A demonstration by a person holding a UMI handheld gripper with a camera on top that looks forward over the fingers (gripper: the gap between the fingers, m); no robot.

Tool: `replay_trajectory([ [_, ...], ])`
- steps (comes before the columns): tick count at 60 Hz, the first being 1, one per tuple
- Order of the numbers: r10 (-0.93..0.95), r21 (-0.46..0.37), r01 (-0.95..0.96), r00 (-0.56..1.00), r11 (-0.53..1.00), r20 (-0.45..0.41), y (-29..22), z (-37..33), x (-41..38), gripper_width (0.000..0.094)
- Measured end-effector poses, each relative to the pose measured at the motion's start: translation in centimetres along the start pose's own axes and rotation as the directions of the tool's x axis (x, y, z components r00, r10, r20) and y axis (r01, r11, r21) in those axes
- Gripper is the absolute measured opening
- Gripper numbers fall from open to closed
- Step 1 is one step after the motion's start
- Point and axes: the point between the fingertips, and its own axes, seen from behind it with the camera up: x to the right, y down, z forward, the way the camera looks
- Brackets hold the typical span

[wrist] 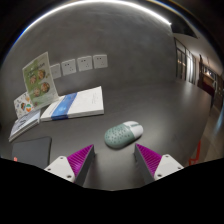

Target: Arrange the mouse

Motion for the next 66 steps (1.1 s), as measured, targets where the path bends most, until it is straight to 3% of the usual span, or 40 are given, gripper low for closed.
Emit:
replay_trajectory([
  [4, -0.037, -0.011, 0.037, 0.999, 0.999, -0.013, -0.9, 1.9, -0.2, 0.0847],
  [5, -0.056, -0.04, 0.055, 0.998, 0.998, -0.018, -0.4, 2.1, -0.2, 0.0903],
  [9, -0.035, -0.022, 0.034, 0.998, 0.999, -0.043, -2.5, 3.4, 0.1, 0.0842],
  [13, 0.0, -0.046, -0.003, 0.998, 0.999, -0.061, -2.9, 5.1, 0.4, 0.0893],
  [14, -0.006, -0.045, 0.003, 0.998, 0.999, -0.068, -3.2, 5.4, 0.5, 0.0845],
  [27, -0.039, -0.082, 0.038, 0.999, 0.996, -0.017, -4.9, 8.4, 0.3, 0.0838],
  [29, -0.041, -0.083, 0.04, 0.999, 0.996, -0.013, -5.0, 8.7, 0.3, 0.0815],
  [34, -0.045, -0.084, 0.045, 0.999, 0.995, -0.006, -5.2, 9.0, 0.5, 0.0566],
  [45, -0.1, -0.106, 0.104, 0.994, 0.989, 0.043, -5.0, 7.3, 1.2, 0.0425],
  [59, -0.138, 0.14, 0.132, 0.99, 0.981, 0.035, -12.0, -6.9, 1.7, 0.0423],
  [66, -0.144, 0.217, 0.11, 0.979, 0.97, 0.147, -13.3, -14.7, -5.2, 0.0423],
])
